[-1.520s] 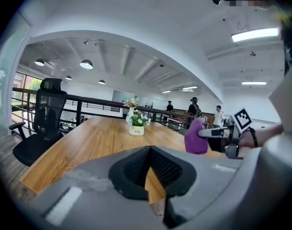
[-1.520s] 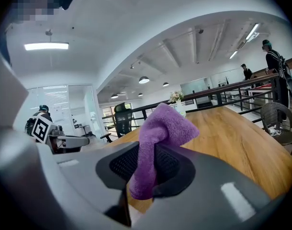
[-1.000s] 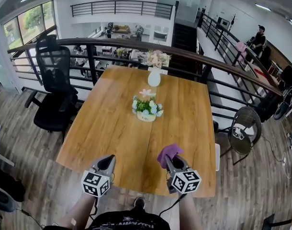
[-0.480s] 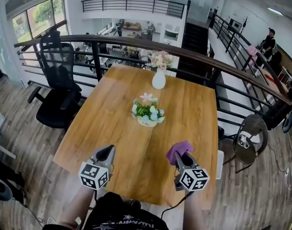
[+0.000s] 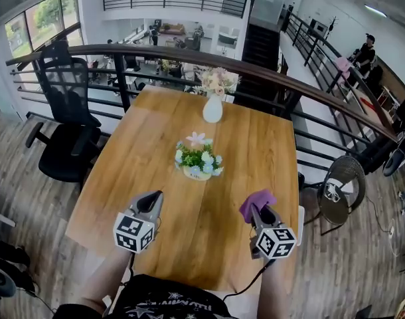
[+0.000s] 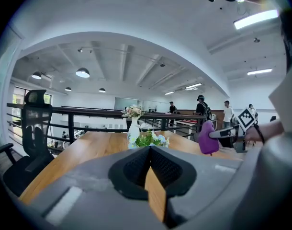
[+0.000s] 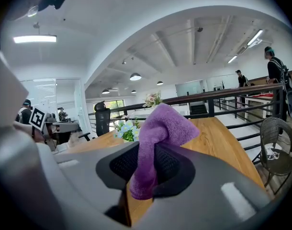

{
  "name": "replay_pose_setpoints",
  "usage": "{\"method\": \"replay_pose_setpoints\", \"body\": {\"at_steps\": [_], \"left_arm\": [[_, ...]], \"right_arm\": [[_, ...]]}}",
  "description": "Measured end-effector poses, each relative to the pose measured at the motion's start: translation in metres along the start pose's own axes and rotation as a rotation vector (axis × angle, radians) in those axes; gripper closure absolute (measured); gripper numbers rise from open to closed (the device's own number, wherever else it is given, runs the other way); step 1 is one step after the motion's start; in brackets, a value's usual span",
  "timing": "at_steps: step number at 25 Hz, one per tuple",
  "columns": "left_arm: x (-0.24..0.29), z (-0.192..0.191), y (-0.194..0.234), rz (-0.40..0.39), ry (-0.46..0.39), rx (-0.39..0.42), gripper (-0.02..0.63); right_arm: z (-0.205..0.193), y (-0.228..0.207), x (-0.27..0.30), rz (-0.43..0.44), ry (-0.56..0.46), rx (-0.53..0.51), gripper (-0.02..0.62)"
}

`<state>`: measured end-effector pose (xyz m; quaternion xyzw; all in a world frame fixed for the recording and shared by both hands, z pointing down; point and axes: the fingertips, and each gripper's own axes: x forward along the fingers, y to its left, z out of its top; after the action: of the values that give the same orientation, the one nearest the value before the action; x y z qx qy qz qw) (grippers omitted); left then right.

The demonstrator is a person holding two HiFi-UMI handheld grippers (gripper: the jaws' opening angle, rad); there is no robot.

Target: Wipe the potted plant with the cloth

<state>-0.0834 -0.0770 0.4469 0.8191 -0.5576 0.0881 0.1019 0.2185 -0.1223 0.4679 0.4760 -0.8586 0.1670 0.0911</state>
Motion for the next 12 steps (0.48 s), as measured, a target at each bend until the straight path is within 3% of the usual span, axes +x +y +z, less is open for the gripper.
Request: {"method": "replay_pose_setpoints", "body": {"at_steps": [3, 8, 12], "left_arm": [[0.022, 0.001, 0.006, -0.039, 0.014, -0.001, 0.602], [0.051, -0.017, 0.008, -0.133, 0.098, 0.021, 0.395], [0.073, -0.033, 0.021, -0.108, 0.127, 0.015, 0.226]], "right_arm": [[0.004, -0.010, 0.015, -0.025, 0.012, -0.008, 0.511], [0.016, -0.018, 0.043, -0.039, 0.033, -0.039, 0.511], [0.029, -0.028, 0.070, -0.055, 0.033, -0.035, 0.511]]}}
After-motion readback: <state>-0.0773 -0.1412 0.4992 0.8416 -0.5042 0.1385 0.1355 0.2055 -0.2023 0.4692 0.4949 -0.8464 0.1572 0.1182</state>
